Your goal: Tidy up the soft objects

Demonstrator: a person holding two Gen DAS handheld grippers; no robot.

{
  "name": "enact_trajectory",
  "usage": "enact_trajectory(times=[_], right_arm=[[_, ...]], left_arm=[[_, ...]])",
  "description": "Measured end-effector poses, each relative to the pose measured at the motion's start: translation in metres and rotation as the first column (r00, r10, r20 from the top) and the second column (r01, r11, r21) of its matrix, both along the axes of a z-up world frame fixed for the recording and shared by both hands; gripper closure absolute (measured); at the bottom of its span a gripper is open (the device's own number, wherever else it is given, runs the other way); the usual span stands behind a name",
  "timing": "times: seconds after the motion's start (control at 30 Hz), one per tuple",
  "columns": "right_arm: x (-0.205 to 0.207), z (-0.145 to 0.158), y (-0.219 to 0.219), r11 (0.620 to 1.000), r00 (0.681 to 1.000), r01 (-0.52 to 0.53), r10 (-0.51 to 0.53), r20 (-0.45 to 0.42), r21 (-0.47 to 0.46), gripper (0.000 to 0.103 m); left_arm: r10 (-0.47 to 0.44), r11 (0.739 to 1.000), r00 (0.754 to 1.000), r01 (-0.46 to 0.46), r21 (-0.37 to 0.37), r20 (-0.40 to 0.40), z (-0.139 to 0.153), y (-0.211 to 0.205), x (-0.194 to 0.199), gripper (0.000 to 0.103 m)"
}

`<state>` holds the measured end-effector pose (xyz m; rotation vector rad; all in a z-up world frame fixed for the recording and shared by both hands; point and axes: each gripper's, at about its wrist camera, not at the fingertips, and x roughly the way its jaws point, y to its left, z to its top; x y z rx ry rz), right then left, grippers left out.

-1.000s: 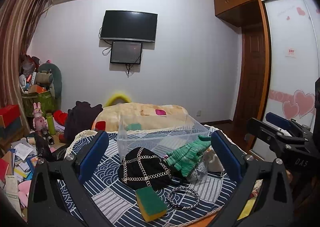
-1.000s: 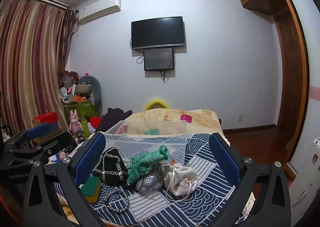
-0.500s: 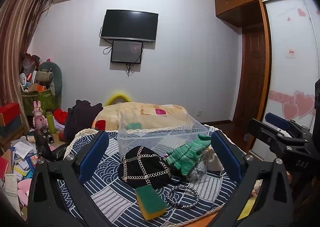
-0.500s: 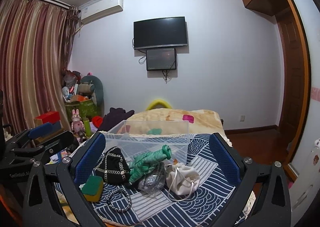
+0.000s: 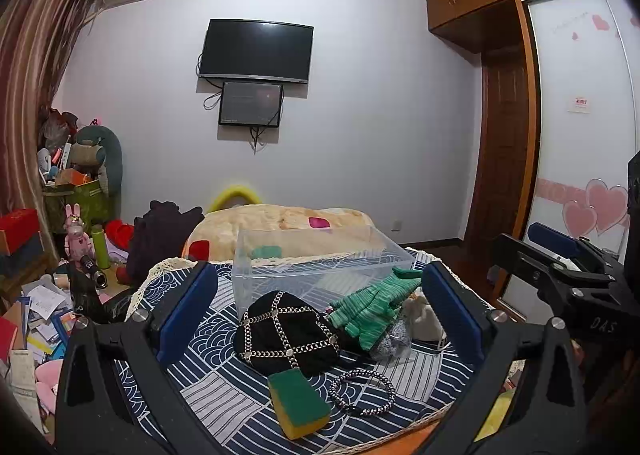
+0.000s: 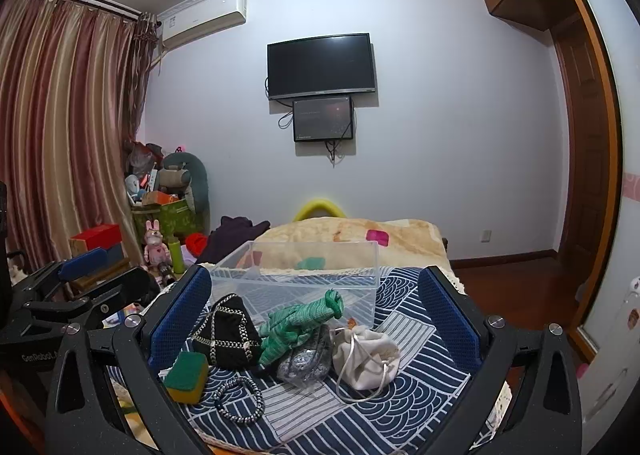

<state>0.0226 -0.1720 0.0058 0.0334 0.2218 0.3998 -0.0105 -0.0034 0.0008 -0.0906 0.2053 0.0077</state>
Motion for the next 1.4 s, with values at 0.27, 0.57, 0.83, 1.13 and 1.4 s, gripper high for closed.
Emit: enact_trajectory(times=[0.27,0.57,0.83,1.13,1.4], right_arm=[[0.000,0.000,0.000,1.000,1.000,0.000,0.000,0.001,0.000,0.000],[-0.002,0.001,0.000,1.000,1.000,-0.004,0.004,0.006,-0.004,0.000],[-0.003,0.001,0.001,1.000,1.000,-0.012,0.012,0.013,-0.010,0.000],[0.000,-0.004,0.005,0.999,0.999,-0.036,0.036,-0.001,-0.020,0.000],[0.018,-0.021,0.009,0.997,0.992,-0.079,0.076,-0.100,-0.024,0.018]], left_arm=[[-0.001,1.000,1.000,0.001,0.000,0.001,0.000,-0.001,0.000,0.000],[-0.001,1.000,1.000,0.001,0.003,0.004,0.001,-0.001,-0.001,0.000],[0.000,1.000,1.000,0.000,0.005,0.007,0.002,-0.002,-0.002,0.000],[-0.021,1.000,1.000,0.021,0.011,-0.022,-0.001,-0.002,0.003,0.000],[-0.020,1.000,0.997,0.021,0.003,-0.080,-0.017,0.004,0.011,0.008]])
